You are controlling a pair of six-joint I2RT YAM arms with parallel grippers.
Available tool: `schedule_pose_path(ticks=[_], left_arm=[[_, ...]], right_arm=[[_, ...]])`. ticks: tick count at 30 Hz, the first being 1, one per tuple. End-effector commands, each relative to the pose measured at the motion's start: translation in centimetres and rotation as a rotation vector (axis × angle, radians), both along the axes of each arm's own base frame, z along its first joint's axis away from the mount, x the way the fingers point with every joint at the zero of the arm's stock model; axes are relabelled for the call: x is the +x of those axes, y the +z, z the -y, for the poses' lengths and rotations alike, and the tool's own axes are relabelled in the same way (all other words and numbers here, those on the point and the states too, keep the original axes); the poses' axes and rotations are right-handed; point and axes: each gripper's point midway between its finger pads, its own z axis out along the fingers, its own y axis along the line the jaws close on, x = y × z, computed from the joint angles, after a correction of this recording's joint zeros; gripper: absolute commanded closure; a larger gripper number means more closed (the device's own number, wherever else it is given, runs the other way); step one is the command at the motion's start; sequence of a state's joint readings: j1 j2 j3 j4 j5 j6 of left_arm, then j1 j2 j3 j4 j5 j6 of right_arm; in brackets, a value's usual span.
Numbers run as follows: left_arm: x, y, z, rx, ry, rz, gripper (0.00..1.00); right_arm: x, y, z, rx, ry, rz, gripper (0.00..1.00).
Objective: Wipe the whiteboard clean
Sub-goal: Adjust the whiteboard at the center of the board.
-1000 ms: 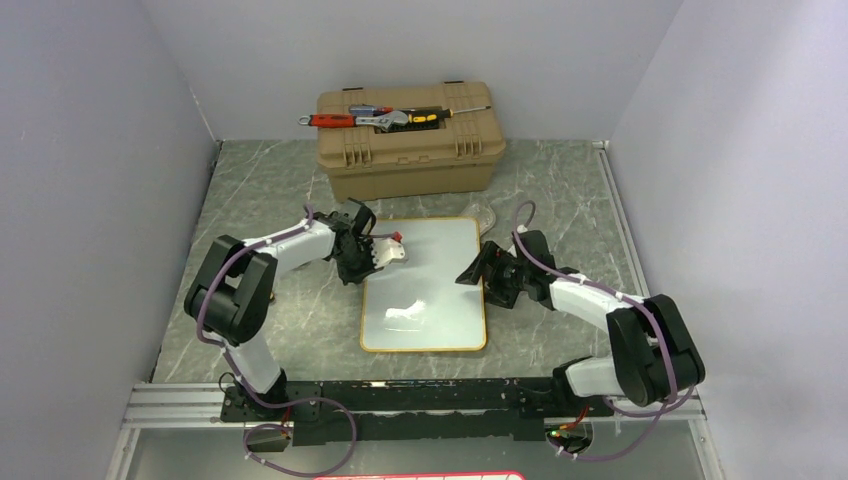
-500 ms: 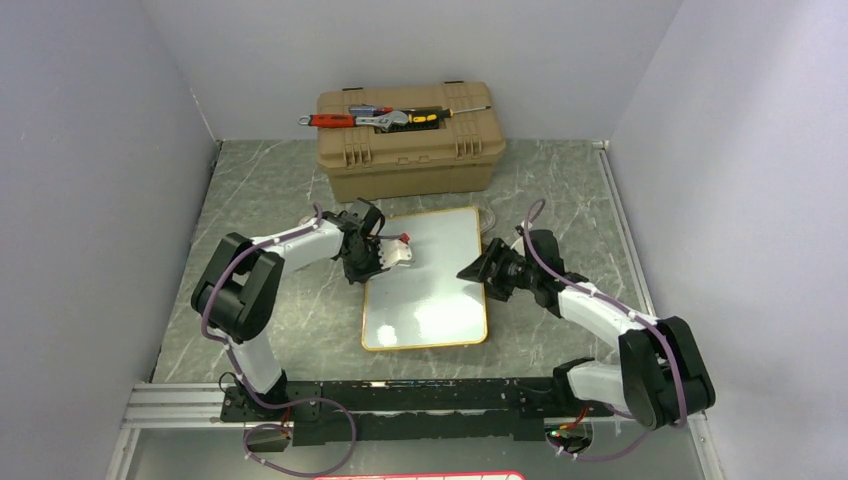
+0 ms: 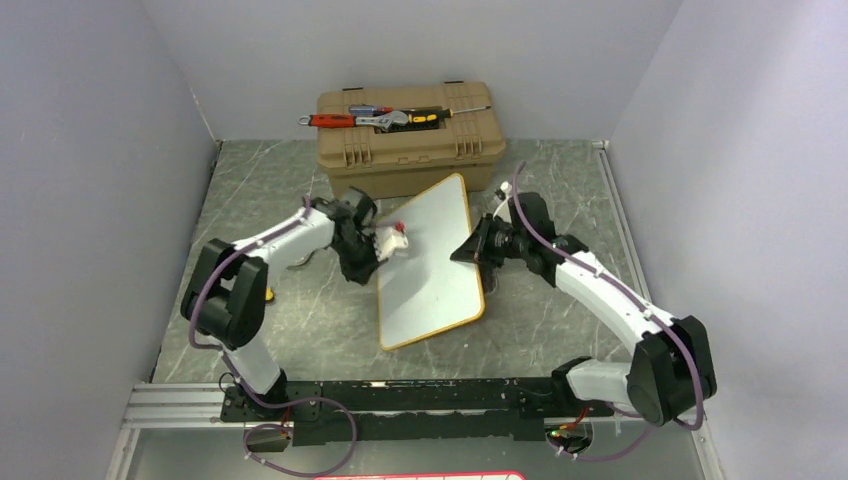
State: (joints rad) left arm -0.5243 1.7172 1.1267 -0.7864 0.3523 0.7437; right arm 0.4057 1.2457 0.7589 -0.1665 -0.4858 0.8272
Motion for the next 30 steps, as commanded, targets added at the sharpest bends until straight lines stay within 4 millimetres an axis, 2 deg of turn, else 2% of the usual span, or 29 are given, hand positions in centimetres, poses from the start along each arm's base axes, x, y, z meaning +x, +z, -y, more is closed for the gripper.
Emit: schedule_pose_path(ticks=[1, 4, 6, 9, 12, 13, 17, 20, 22, 25, 30], left_arm=[[3.8, 9.9, -2.1, -0.171, 0.193, 0.083, 0.92], [5.6, 14.9, -5.7, -0.232, 0.342, 0.132, 0.90], [6.4, 17.3, -8.1, -0.269, 0.437, 0.161, 0.88], [7.2, 19.6, -11.4, -0.292, 0.565, 0.218, 0.85], [8.2, 20.5, -15.7, -0.216, 0.741, 0.328, 0.79], [8.3, 20.8, -16.8, -0.192, 0.794, 0.369, 0.74], [8.7, 23.1, -20.3, -0.166, 0.998, 0.549, 0.40], [8.2, 25.0, -21.5, -0.189, 1.080, 0.659, 0.12], [7.8, 25.6, -21.5, -0.209, 1.113, 0.679, 0.02], [7.3, 25.2, -20.8, -0.233, 1.135, 0.611, 0.00], [7.2, 23.2, -19.9, -0.213, 1.146, 0.448, 0.00]], right_arm=[[0.7, 6.9, 1.8, -0.278, 0.067, 0.247, 1.00], [0.1, 10.1, 0.6, -0.434, 0.182, 0.347, 1.00], [-0.3, 11.0, -0.5, -0.539, 0.253, 0.389, 1.00], [-0.7, 11.6, -2.6, -0.681, 0.359, 0.468, 1.00], [-1.8, 11.6, -5.4, -0.759, 0.479, 0.552, 1.00], [-2.0, 11.6, -6.1, -0.784, 0.510, 0.586, 1.00], [-4.0, 11.0, -9.4, -0.845, 0.666, 0.734, 1.00], [-5.3, 10.6, -11.2, -0.907, 0.758, 0.856, 1.00], [-6.4, 9.7, -12.6, -0.937, 0.805, 0.921, 1.00], [-8.3, 6.8, -14.1, -1.002, 0.875, 1.034, 1.00], [-11.0, 2.3, -15.5, -1.107, 0.911, 1.201, 1.00]])
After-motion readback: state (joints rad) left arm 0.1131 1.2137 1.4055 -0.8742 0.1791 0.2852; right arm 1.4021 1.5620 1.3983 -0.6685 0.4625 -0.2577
